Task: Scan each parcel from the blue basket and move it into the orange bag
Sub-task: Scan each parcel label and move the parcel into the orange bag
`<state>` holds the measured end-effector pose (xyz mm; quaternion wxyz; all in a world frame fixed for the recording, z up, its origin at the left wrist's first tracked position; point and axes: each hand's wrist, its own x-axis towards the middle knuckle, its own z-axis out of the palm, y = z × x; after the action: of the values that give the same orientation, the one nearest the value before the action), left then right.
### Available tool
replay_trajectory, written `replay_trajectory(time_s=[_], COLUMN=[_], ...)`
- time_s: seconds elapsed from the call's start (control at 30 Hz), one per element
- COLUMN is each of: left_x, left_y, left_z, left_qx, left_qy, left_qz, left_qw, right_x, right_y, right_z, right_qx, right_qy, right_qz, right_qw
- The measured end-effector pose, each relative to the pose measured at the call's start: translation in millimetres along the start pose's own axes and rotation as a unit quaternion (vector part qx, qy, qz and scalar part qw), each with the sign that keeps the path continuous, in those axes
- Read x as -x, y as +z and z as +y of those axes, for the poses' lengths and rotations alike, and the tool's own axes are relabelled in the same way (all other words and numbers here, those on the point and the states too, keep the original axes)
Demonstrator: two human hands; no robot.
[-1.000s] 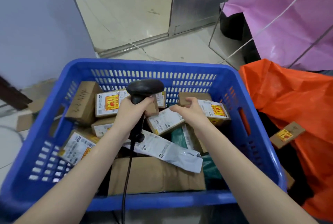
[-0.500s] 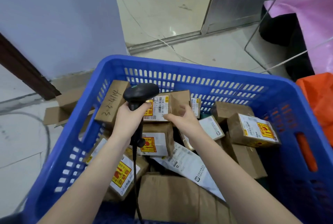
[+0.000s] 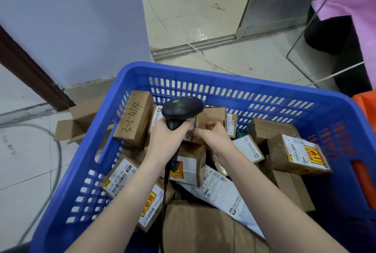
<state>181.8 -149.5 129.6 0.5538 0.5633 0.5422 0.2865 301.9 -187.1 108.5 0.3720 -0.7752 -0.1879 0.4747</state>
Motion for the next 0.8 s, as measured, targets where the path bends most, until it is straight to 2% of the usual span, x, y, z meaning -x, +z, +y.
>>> replay_trajectory(time_s=[0.1, 0.33, 0.8], left_x=[8, 38, 139], left_y=[0, 1, 7], left_z=[9, 59, 118], left_qx=[0.013, 0.032, -0.070], left_qy=[0.003, 0.043, 0.146], left_qz=[0.003, 0.000, -0.115], left_qw=[1.000, 0.999, 0.980], right_x=[15, 64, 171], right_y=[-10, -64, -160], right_z=[-7, -36, -40], right_qx=[0.005, -0.065, -0.071], right_qy=[-0.038, -0.098, -0.189], right_qz=[0.017, 0.069, 0.188], right_qw=[0.999, 0.991, 0.961])
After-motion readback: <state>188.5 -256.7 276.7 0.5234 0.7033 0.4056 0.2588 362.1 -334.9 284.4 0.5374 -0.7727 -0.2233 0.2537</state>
